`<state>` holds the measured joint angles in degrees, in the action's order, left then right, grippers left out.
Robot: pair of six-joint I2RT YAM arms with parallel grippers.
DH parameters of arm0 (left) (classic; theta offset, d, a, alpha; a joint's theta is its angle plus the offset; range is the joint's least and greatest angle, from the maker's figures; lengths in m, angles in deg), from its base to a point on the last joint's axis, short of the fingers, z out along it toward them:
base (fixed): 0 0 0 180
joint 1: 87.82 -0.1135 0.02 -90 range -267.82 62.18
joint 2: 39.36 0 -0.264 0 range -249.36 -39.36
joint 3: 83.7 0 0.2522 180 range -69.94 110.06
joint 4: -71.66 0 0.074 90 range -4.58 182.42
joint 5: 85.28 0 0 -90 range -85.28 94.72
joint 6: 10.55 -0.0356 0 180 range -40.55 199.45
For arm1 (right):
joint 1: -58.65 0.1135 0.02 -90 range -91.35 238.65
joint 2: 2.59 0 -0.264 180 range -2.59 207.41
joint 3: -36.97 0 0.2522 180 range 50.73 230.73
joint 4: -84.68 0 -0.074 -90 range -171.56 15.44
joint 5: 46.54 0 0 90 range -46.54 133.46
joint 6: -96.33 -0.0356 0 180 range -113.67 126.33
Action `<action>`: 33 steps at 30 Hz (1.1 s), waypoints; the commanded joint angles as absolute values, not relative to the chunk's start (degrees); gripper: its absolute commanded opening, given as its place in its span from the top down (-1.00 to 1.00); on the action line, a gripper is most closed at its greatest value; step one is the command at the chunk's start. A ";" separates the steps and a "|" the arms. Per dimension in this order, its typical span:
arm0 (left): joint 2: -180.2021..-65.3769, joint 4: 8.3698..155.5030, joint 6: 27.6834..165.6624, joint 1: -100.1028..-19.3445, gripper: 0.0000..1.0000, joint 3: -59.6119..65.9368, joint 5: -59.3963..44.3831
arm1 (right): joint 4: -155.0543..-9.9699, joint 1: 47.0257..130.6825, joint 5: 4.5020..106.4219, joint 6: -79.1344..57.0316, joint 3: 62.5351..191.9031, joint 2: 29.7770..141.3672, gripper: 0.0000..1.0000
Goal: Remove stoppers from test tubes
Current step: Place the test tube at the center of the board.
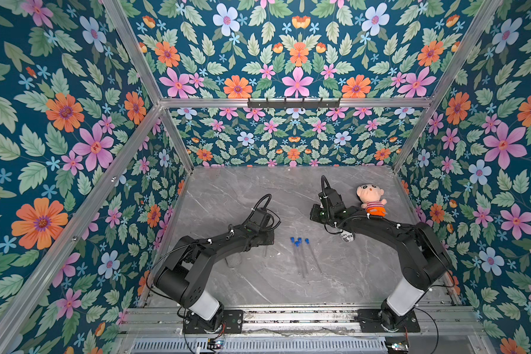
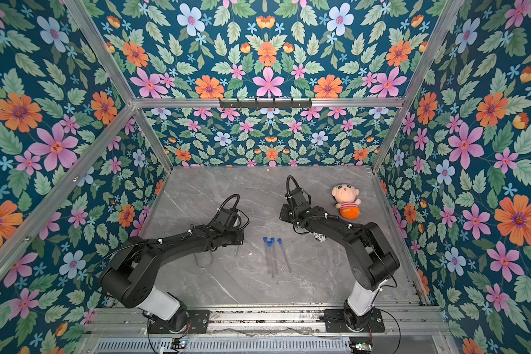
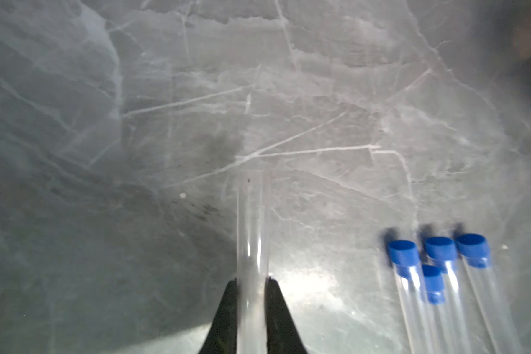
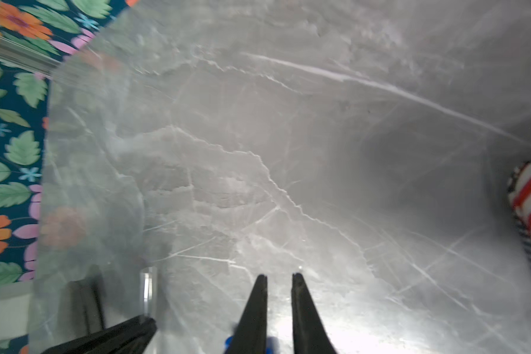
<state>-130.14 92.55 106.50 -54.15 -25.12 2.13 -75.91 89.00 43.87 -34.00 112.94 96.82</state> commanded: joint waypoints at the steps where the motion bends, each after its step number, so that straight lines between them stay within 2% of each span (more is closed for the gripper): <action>1: -131.90 95.73 106.93 -54.25 0.75 -24.11 4.77 | -77.26 88.88 42.56 -33.53 114.07 98.80 1.00; 4: -133.68 96.38 106.95 -54.25 0.71 -23.63 5.40 | -77.43 88.86 41.76 -33.26 115.17 101.16 1.00; 15: -133.15 97.18 106.81 -54.34 0.34 -23.45 6.37 | -77.27 88.79 37.95 -31.24 117.94 106.49 1.00; 22: -130.70 97.35 105.98 -54.34 0.23 -22.59 6.04 | -77.18 88.56 36.08 -30.17 118.70 108.87 1.00; 33: -127.97 96.66 105.65 -54.34 0.18 -23.12 5.24 | -77.51 88.18 34.51 -30.93 117.25 109.70 0.71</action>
<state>-129.03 96.34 106.06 -54.24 -23.00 5.11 -78.03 88.10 35.93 -30.75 117.40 109.52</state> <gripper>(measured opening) 0.411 0.152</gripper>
